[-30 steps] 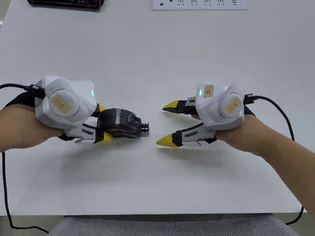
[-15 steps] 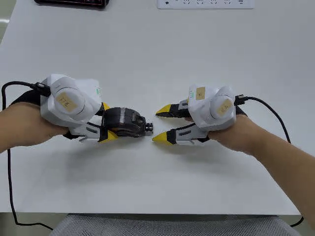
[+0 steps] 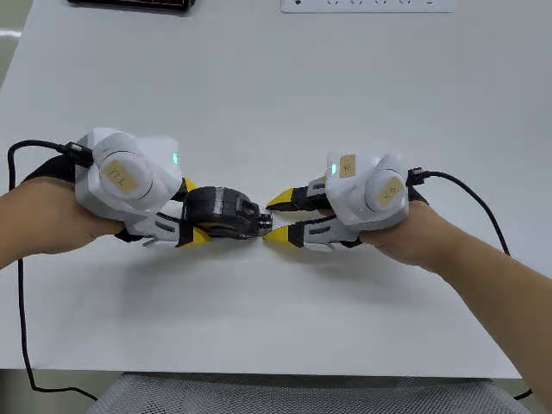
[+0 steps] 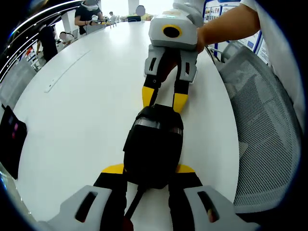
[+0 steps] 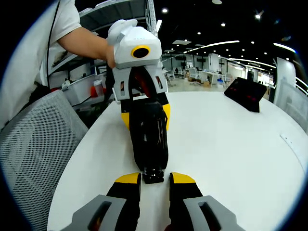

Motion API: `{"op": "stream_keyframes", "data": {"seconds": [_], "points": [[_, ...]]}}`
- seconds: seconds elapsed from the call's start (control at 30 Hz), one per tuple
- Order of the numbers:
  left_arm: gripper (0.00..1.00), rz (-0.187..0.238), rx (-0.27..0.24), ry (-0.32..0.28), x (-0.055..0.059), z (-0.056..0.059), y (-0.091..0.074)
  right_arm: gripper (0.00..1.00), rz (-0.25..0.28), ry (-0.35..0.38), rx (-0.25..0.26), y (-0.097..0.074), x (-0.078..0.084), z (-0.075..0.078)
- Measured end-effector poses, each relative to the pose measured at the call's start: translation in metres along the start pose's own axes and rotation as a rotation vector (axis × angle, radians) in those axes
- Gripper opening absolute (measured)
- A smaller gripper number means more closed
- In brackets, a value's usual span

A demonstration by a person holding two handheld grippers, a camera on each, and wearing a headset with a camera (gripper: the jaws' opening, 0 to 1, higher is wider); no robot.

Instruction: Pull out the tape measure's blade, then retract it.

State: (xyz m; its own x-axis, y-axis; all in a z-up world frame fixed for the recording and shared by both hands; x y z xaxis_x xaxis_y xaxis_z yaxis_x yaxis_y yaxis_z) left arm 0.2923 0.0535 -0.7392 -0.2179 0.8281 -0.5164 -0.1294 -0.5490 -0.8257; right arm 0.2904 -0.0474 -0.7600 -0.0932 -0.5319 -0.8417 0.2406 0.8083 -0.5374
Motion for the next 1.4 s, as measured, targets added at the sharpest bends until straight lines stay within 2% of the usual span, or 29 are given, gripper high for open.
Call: {"op": "stream_keyframes", "data": {"seconds": [0.43, 0.8, 1.4], "points": [[0.28, -0.001, -0.001, 0.003, 0.0003, -0.0002, 0.0001, 0.13, 0.014, -0.017, -0.002, 0.0037, -0.0018, -0.0040], [0.28, -0.008, -0.003, 0.007, 0.0000, 0.0000, 0.0000, 0.11, 0.019, -0.012, 0.014, 0.0037, -0.0019, -0.0034], [0.27, -0.018, -0.005, 0.016, -0.0002, -0.0004, 0.0001, 0.10, 0.016, -0.040, 0.009, 0.0000, -0.0015, -0.0027]]}}
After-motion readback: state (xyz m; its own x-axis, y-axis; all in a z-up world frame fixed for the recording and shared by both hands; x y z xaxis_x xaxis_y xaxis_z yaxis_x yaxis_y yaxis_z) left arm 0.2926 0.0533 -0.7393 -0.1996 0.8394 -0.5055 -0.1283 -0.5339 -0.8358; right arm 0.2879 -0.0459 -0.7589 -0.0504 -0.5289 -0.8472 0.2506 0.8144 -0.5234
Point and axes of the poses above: the centre of the closed fingertips' face, and the gripper's own axes: y roughly forward along the fingers, z roughly to its right, x roughly out of its underside, the point moved 3 cm from there along -y, roughly backward along the fingers, and after that the axes turned 15 degrees about x, right-handed, at the moved point
